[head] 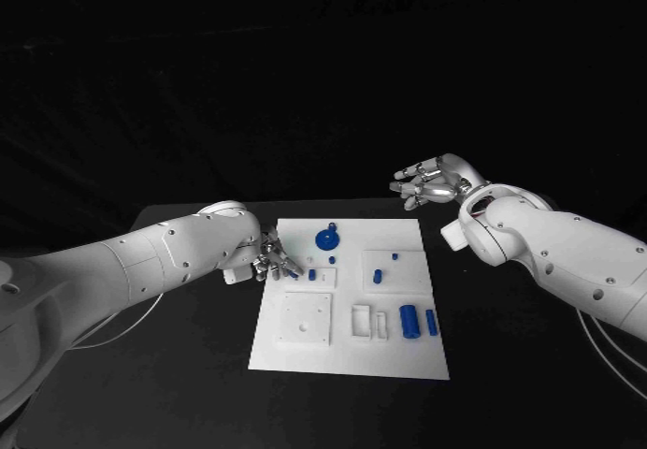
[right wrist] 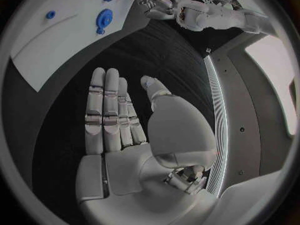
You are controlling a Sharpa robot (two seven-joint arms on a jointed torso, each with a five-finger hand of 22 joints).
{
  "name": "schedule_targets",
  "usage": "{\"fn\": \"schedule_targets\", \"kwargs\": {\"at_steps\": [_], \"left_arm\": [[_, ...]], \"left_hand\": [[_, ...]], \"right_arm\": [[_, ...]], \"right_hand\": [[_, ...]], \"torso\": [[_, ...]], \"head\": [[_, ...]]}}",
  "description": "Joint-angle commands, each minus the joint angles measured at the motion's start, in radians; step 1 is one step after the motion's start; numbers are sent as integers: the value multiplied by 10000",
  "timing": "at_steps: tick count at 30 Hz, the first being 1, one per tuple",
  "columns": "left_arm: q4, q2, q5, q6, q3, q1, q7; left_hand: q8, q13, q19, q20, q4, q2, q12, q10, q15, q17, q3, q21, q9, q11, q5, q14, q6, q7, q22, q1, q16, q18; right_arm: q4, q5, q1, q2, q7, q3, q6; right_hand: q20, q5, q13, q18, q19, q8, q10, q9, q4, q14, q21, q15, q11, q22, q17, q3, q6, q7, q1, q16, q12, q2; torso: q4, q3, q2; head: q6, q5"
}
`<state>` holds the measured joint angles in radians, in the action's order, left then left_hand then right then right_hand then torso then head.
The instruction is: Assemble the parts on the task board
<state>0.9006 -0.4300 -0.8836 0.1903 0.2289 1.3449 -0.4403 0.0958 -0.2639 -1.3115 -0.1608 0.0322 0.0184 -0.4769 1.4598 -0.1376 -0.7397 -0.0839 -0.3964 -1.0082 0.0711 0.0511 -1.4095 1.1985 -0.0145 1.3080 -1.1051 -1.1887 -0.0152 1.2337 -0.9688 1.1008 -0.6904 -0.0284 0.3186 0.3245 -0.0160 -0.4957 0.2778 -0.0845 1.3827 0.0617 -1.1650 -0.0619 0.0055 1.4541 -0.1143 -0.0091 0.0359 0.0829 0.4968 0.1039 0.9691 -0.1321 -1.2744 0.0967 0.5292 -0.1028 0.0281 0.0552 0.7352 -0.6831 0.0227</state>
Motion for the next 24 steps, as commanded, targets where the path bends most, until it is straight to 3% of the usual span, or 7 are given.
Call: {"fn": "schedule_targets", "kwargs": {"at_steps": [1, 3, 7, 9, 16, 22, 24], "left_arm": [[48, 8, 282, -110, -6, -1, 174], [58, 8, 323, -98, -6, -1, 179], [63, 7, 361, -70, -6, 0, 185], [58, 6, 372, -54, -6, 0, 183], [27, 3, 394, 79, -5, 0, 128], [17, -1, 398, 213, -3, 1, 86], [16, 1, 412, 294, -2, 0, 93]], "left_hand": [[-109, -12, 12, 37, 83, -59, 78, 526, 19, 22, 26, 55, 49, -36, -28, 35, -55, 73, 164, 53, 38, 115], [-232, 0, 22, 47, 139, -77, 122, 523, 31, 91, 68, 66, 259, -53, -27, 58, -79, 102, 163, 64, 87, 111], [-199, 78, 43, 100, 143, -67, 266, 522, 75, 248, 102, 117, 1681, -93, -24, 89, -65, 175, 163, 33, 213, 71], [-264, 87, 45, 103, 133, -38, 289, 521, 83, 287, 112, 126, 1871, -109, -23, 103, -167, 214, 160, 20, 239, 67], [-197, 85, 52, 144, 87, -12, 374, 516, 120, 445, 70, 165, 3714, -154, -23, 147, -161, 308, 168, 40, 328, 25], [-217, 72, 61, 164, 43, 51, 414, 516, 140, 488, 67, 178, 4245, -178, -20, 156, -249, 361, 166, 15, 346, 18], [-199, 53, 67, 180, -15, 85, 423, 515, 151, 500, 56, 183, 4789, -192, -17, 164, -188, 382, 165, -7, 339, 6]], "right_arm": [[9, -7, -6, 3, 104, 5, -123], [11, -7, -6, 1, 104, 5, -123], [14, -7, -6, -1, 104, 5, -122], [16, -7, -6, -4, 105, 5, -121], [23, -7, -6, -15, 104, 5, -125], [29, -7, -6, -22, 102, 5, -128], [34, -6, -6, -22, 102, 5, -129]], "right_hand": [[-13, -44, -10, 124, -79, -7, 89, 2, -45, -51, -16, 42, 6, -12, -9, 3, -90, 11, -40, -8, -4, 45], [-13, -44, -10, 124, -79, -7, 89, 2, -45, -51, -16, 42, 6, -12, -9, 3, -90, 11, -40, -8, -4, 45], [-13, -44, -10, 124, -79, -7, 89, 2, -45, -51, -16, 42, 6, -12, -9, 3, -90, 11, -40, -8, -4, 45], [-13, -44, -10, 124, -79, -7, 89, 2, -45, -51, -16, 42, 6, -12, -9, 3, -90, 11, -40, -8, -4, 45], [-13, -44, -10, 124, -79, -7, 89, 2, -45, -51, -16, 42, 6, -12, -9, 3, -90, 11, -40, -8, -4, 45], [-13, -44, -10, 124, -79, -7, 89, 2, -45, -51, -16, 42, 6, -12, -9, 3, -90, 11, -40, -8, -4, 45], [-13, -44, -10, 124, -79, -7, 89, 2, -45, -51, -16, 42, 6, -12, -9, 3, -90, 11, -40, -8, -4, 45]], "torso": [[2, 2, -5], [2, 4, -4], [1, 1, -4], [2, 4, -5], [3, -2, -4], [8, -4, -4], [10, -3, -4]], "head": [[-2, -1], [-2, -4], [7, -7], [5, -12], [-6, -17], [-12, -17], [-8, -40]]}}
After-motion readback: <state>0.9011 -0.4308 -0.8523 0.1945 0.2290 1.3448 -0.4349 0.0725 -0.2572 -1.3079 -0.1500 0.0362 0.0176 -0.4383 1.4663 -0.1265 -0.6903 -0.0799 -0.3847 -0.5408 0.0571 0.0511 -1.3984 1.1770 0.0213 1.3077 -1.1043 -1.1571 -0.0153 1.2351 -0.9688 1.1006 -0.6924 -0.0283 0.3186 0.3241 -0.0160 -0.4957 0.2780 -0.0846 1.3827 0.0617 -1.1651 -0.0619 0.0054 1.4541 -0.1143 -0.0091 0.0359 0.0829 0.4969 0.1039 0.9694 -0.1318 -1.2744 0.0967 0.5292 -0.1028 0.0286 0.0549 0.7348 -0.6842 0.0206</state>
